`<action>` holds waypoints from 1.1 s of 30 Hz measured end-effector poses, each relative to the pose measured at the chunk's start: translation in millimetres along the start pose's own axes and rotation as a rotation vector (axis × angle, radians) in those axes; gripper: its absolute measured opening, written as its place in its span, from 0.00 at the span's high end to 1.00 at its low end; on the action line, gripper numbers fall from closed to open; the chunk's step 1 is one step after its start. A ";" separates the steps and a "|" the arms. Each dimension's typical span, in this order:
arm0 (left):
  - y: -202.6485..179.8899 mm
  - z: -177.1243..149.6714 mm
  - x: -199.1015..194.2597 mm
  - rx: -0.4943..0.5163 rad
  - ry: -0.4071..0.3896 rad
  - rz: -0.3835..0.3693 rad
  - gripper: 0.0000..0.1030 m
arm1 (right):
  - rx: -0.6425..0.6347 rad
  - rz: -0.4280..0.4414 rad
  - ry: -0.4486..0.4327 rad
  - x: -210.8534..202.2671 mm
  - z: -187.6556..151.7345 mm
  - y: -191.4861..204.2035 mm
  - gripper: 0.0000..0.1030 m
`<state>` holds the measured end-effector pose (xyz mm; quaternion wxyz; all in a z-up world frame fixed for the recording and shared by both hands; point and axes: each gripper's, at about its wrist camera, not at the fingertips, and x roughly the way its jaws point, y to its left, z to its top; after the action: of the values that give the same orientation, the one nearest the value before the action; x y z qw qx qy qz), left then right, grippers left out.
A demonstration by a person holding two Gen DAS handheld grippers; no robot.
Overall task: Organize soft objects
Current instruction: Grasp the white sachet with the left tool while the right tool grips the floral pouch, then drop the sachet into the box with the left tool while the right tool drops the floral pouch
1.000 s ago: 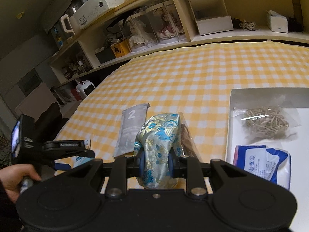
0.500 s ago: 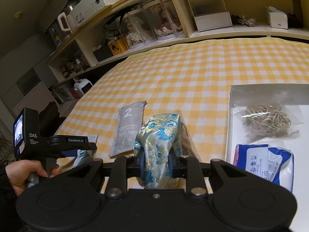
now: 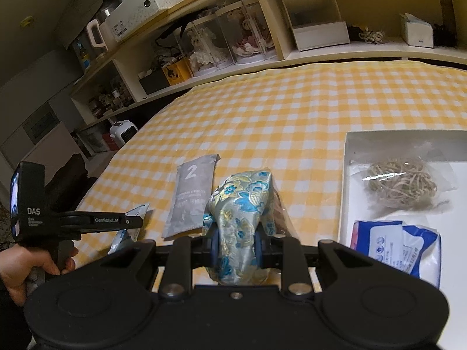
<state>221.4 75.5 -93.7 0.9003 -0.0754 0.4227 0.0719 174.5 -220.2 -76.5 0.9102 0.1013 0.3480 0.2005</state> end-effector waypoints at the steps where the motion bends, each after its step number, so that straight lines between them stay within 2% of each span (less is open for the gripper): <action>1: -1.2 0.3 -3.4 0.002 -0.005 -0.007 0.60 | -0.001 0.001 -0.003 -0.9 0.1 0.3 0.76; 8: -20.2 10.7 -35.9 0.053 -0.055 -0.058 0.60 | -0.004 0.005 -0.034 -13.5 4.5 2.3 0.76; 16: -66.4 28.2 -83.6 0.126 -0.143 -0.176 0.60 | 0.007 -0.017 -0.080 -42.7 16.5 -5.2 0.76; 23: -114.0 34.6 -115.7 0.186 -0.196 -0.286 0.60 | 0.025 -0.068 -0.131 -82.5 29.7 -32.3 0.76; 28: -155.5 31.3 -130.5 0.229 -0.201 -0.381 0.60 | 0.033 -0.134 -0.163 -120.0 35.4 -62.7 0.76; 33: -199.9 20.7 -132.7 0.231 -0.148 -0.499 0.60 | 0.042 -0.211 -0.190 -157.5 37.1 -97.4 0.76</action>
<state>191.6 -124.8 36.8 0.9211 -0.0687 0.3298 -0.1952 121.6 -378.0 12.6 0.9527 0.1015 0.2732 0.0859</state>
